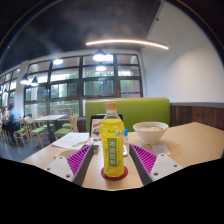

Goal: Pour water

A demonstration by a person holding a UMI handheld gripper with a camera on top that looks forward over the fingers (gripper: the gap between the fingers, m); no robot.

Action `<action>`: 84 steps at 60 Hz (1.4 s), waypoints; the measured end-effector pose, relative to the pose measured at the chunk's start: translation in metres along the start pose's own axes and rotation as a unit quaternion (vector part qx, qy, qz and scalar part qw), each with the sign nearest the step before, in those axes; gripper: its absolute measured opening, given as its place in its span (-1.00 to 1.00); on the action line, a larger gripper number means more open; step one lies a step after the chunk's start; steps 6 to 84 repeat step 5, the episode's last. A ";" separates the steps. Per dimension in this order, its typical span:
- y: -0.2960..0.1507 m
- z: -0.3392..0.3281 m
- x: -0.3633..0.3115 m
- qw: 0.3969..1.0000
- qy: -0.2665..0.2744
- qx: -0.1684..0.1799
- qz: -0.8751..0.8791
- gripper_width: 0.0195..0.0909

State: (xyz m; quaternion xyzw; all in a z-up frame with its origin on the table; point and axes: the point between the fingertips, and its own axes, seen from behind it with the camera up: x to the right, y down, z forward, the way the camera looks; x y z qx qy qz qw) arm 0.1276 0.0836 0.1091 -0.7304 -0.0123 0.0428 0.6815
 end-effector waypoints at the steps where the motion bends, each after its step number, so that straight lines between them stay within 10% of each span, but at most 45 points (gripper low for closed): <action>1: -0.001 -0.003 -0.001 1.000 -0.001 0.000 0.000 0.73; 84: 0.000 -0.006 0.000 1.000 0.001 0.000 0.000 0.74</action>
